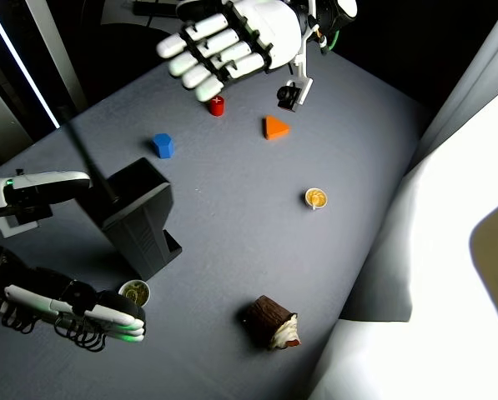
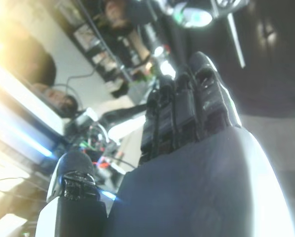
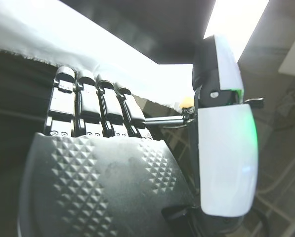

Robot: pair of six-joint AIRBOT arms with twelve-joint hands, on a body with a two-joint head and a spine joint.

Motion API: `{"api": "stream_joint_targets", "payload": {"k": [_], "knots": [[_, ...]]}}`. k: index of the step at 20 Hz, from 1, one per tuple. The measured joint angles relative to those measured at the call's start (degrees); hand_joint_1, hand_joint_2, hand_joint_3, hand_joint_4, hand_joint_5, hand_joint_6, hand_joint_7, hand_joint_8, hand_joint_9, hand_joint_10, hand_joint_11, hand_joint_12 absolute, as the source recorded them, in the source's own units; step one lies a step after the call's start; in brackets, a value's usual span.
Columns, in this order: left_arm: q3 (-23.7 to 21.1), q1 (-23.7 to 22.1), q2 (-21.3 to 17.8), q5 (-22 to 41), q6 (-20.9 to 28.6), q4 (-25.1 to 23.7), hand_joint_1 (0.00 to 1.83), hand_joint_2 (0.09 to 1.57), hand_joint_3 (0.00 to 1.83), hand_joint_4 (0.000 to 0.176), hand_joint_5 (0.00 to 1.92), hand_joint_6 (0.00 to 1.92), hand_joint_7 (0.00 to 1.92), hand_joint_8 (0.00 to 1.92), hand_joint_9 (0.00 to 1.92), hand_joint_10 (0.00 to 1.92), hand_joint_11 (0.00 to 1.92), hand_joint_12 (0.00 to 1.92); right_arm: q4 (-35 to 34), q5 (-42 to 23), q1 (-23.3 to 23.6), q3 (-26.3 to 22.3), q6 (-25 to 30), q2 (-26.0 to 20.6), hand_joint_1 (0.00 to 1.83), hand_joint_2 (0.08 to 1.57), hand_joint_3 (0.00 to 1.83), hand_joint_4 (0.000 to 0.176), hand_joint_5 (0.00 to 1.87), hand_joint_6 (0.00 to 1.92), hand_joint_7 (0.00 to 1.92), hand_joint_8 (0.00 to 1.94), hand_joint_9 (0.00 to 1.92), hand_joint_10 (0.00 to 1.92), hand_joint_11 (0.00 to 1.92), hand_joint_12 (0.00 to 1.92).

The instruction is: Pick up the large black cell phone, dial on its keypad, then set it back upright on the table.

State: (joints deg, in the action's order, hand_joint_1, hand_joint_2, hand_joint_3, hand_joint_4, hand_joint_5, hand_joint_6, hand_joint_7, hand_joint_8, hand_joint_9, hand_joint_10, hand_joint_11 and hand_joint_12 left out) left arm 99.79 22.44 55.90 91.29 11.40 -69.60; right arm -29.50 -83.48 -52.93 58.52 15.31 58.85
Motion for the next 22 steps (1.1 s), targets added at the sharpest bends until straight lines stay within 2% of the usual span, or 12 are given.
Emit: {"api": "stream_joint_targets", "payload": {"k": [2, 4, 6, 11, 16, 20, 22], "knots": [[0.02, 0.0, -0.2, -2.67, -1.57, 0.2, 0.0, 1.2, 0.0, 0.004, 0.14, 0.0, 0.17, 0.0, 0.12, 0.0, 0.0, 0.45, -0.26, 0.0, 0.02, -0.11, 0.0, 0.0, 0.89, 0.95, 0.0, 0.0, 0.0, 0.0, 0.0, 0.0, 0.0, 0.0, 0.0, 0.0], [0.07, 0.0, -0.2, -5.84, -2.95, 0.44, 0.0, 1.2, 0.0, 0.005, 0.13, 0.0, 0.17, 0.0, 0.11, 0.0, 0.0, 0.45, -0.39, -0.02, 0.04, -0.44, 0.02, 0.0, 0.96, 0.94, 0.0, 0.0, 0.0, 0.0, 0.0, 0.0, 0.0, 0.0, 0.0, 0.0], [0.04, 0.0, -0.26, -8.76, -5.01, -0.28, 0.0, 1.19, 0.0, 0.005, 0.15, 0.0, 0.18, 0.0, 0.12, 0.0, 0.0, 0.44, -0.33, 0.0, 0.04, -0.48, 0.0, 0.0, 0.95, 0.94, 0.0, 0.0, 0.0, 0.0, 0.0, 0.0, 0.0, 0.0, 0.0, 0.0], [-0.15, -0.98, -1.16, -13.44, -8.11, 0.26, 0.0, 1.19, 0.0, 0.0, 0.16, 0.0, 0.19, 0.01, 0.14, 0.01, 0.0, 0.49, -0.09, 0.07, 0.07, -0.83, 0.0, 0.07, 0.8, 0.95, 0.0, 0.0, 0.0, 0.0, 0.0, 0.0, 0.0, 0.0, 0.0, 0.0], [2.95, -0.9, -1.07, -14.53, -8.39, 0.66, 0.0, 1.2, 0.0, 0.003, 0.17, 0.0, 0.2, 0.0, 0.16, 0.01, 0.0, 0.5, -0.35, 0.37, 0.92, -0.85, 0.04, 0.94, 0.81, 0.93, 0.0, 0.0, 0.0, 0.0, 0.0, 0.0, 0.0, 0.0, 0.0, 0.0], [7.91, 2.95, -0.17, -13.55, -8.59, 5.62, 0.0, 1.2, 0.0, 0.0, 0.16, 0.0, 0.19, 0.01, 0.13, 0.0, 0.0, 0.45, -0.35, 0.24, 1.22, -0.81, 0.11, 1.86, 0.83, 0.93, 0.0, 0.0, 0.0, 0.0, 0.0, 0.0, 0.0, 0.0, 0.0, 0.0], [8.66, 3.15, -0.11, -13.25, -8.59, 5.64, 0.0, 1.2, 0.0, 0.0, 0.16, 0.0, 0.19, 0.0, 0.13, 0.0, 0.0, 0.42, -0.44, 0.31, 1.29, -0.26, 0.15, 2.75, 0.82, 0.93, 0.0, 0.0, 0.0, 0.0, 0.0, 0.0, 0.0, 0.0, 0.0, 0.0]]}}
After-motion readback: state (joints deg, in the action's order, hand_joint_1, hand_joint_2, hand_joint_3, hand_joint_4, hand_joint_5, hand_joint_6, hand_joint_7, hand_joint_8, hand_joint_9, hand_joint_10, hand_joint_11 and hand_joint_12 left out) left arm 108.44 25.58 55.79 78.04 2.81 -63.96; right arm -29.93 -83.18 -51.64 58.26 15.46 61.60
